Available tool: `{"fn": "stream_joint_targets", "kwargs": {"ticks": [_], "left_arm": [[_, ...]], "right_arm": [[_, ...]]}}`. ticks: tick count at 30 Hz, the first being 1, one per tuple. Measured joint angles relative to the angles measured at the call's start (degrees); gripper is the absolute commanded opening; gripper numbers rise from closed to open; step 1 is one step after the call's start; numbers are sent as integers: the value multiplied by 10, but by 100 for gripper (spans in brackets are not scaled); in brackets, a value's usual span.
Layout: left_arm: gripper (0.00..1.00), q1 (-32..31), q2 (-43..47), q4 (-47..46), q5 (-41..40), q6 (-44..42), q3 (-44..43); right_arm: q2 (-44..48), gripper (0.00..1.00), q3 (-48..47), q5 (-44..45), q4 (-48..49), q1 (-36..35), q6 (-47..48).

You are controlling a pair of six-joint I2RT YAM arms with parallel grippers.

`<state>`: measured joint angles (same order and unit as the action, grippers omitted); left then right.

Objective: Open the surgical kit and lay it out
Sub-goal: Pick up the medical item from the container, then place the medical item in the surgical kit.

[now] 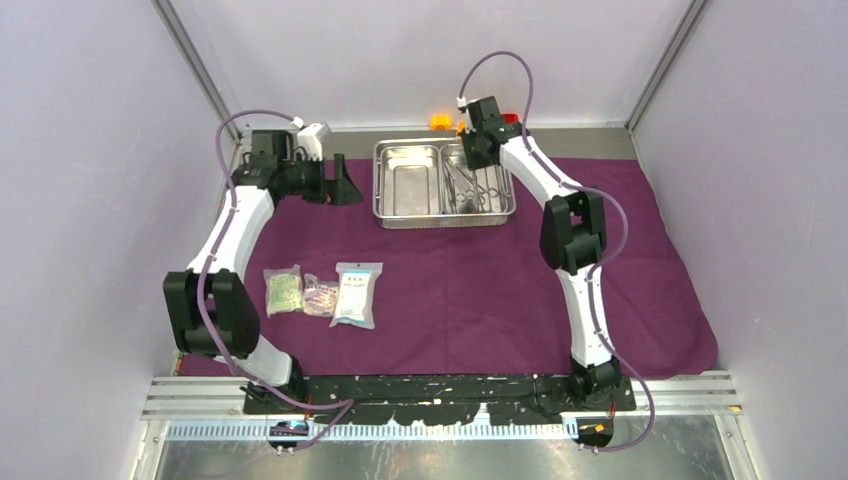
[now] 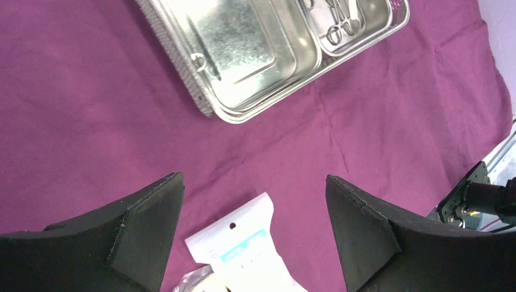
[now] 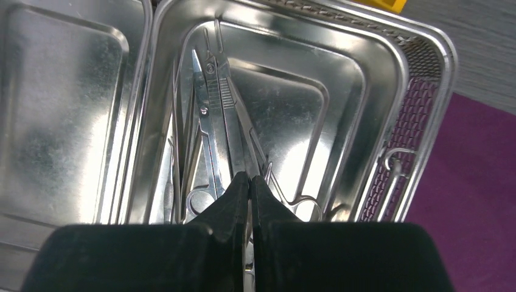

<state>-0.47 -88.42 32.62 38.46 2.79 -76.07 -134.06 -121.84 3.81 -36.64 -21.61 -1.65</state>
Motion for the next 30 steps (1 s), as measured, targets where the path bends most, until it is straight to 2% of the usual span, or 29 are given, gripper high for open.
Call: {"fn": "stream_joint_targets", "kwargs": {"ticks": [9,14,25,30], "left_arm": [[87,-76,-36,-1,-16,-2,-56],[84,-102,-57,-11,-1,7,-84],[83,-127,-89,-107,85,106,-91],[83,-153,-91,-189,131,155,-84]], "right_arm": [[45,5,-7,-9,-8,3,0],[71,1,-7,-37,-14,3,-5],[209,0,73,-194,17,6,-47],[268,0,139,-296,63,7,-79]]}}
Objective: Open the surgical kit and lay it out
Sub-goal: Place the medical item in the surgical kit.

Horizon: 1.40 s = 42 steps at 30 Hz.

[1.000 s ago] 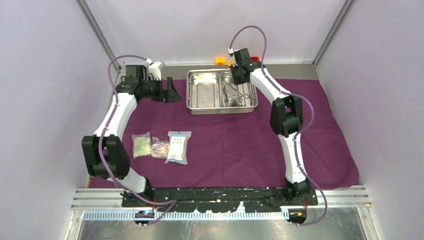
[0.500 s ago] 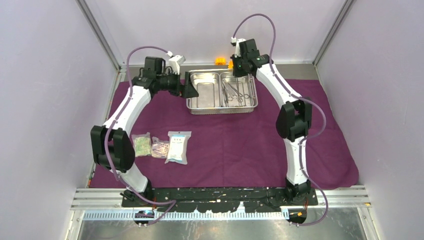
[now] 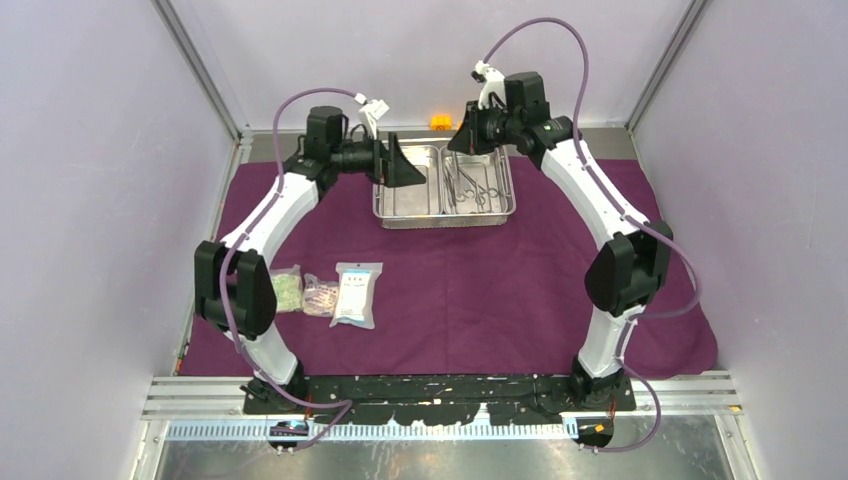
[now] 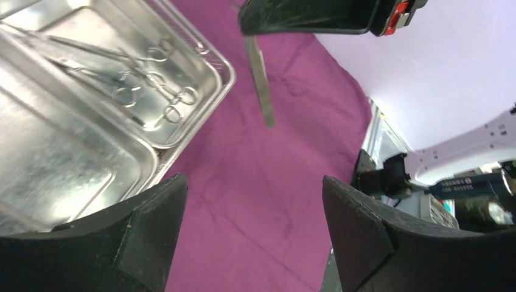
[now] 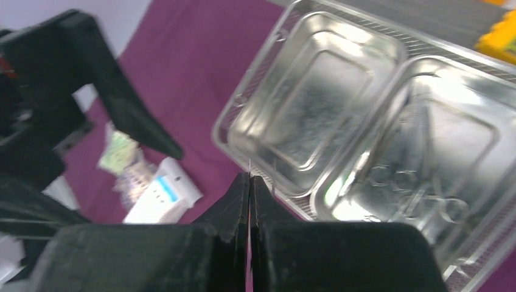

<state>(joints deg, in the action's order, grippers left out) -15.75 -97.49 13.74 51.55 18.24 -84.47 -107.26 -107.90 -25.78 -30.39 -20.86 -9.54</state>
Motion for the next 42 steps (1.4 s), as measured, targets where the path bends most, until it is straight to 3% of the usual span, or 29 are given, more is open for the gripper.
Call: {"fn": "stream_joint_targets", "kwargs": {"ticks": [14,23,33,42], "left_arm": [[83,-50,0,-324,77,174,132],[65,-66,0,-465,95,266,145],[55,-63,0,-500,93,299,173],[38,-56,-7,-505,91,313,173]], "right_arm": [[57,0,139,-220,184,0,-145],[64,0,171,-257,280,2,-218],[78,0,212,-285,366,17,-270],[79,0,224,-297,394,18,-286]]}}
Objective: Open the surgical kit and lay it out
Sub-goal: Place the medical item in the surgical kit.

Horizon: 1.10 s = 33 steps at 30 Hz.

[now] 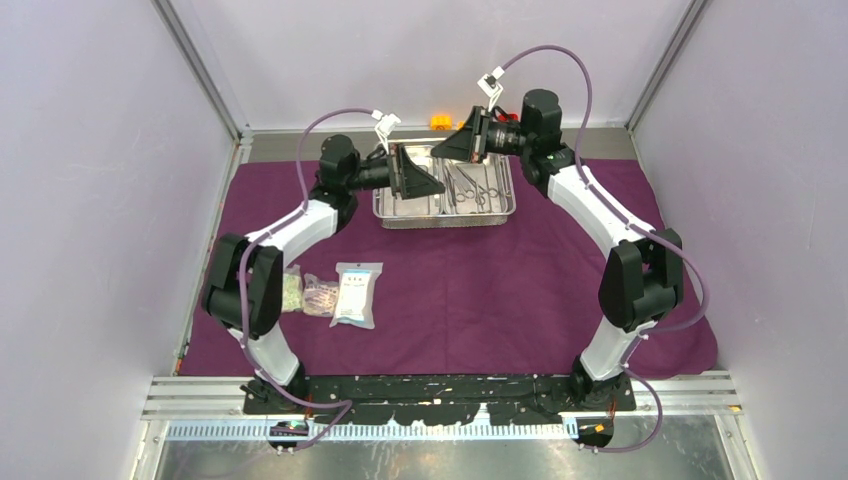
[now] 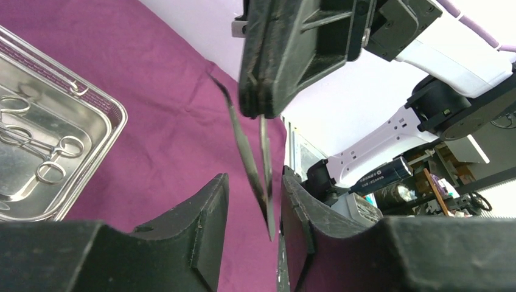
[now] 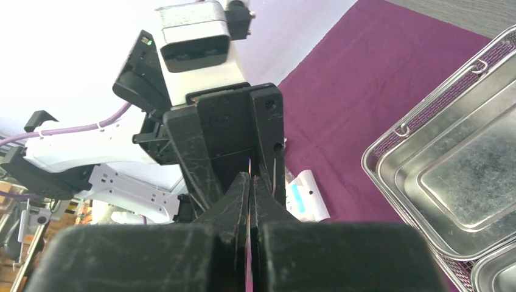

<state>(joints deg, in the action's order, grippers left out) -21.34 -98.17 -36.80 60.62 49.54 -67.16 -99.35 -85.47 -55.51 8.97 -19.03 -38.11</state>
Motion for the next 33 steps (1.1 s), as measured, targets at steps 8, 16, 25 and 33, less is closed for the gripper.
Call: {"fn": "stream_joint_targets", "kwargs": {"ticks": [8,16,25,33], "left_arm": [[38,0,-17,-3,0,11,0],[37,4,-22,-24,2,30,-6],[26,9,-23,-35,5,42,-10],[9,11,-23,-37,12,45,-10]], "right_arm": [[0,0,2,-3,9,0,-2],[0,0,2,-5,6,0,6],[0,0,3,-7,3,0,11],[0,5,4,-7,-3,1,22]]}}
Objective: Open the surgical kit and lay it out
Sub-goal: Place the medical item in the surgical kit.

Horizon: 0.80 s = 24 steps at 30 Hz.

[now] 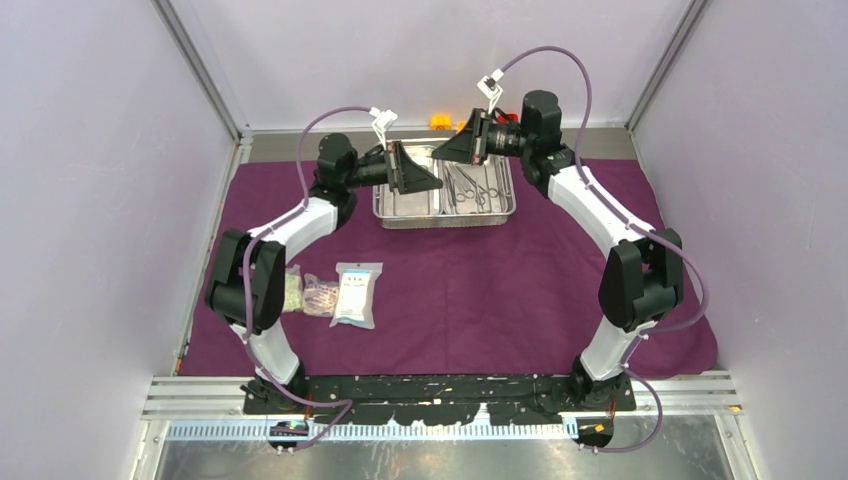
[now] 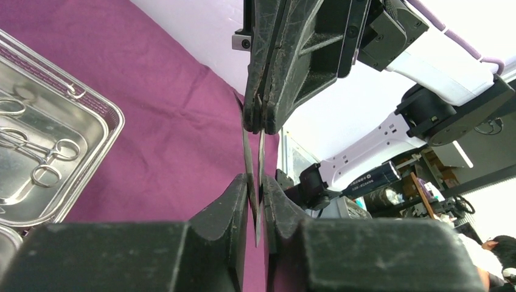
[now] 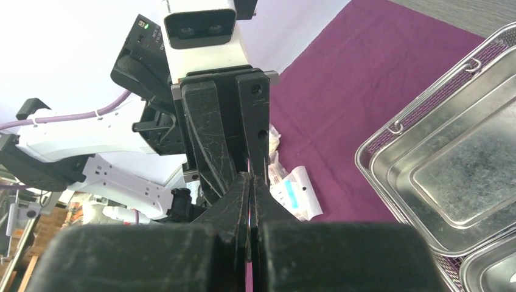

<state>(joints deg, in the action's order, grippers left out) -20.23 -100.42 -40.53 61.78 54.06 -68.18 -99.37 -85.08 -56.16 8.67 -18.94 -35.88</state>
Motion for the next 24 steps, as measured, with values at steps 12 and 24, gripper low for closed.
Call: {"fn": "stream_joint_targets", "kwargs": {"ticks": [12,24], "left_arm": [[0,-4,48,139,-68,-101,31],[0,-96,188,481,-315,-303,82]], "right_arm": [[2,49,-2,2,-80,4,77],[75,67,-20,125,-324,51,289]]}}
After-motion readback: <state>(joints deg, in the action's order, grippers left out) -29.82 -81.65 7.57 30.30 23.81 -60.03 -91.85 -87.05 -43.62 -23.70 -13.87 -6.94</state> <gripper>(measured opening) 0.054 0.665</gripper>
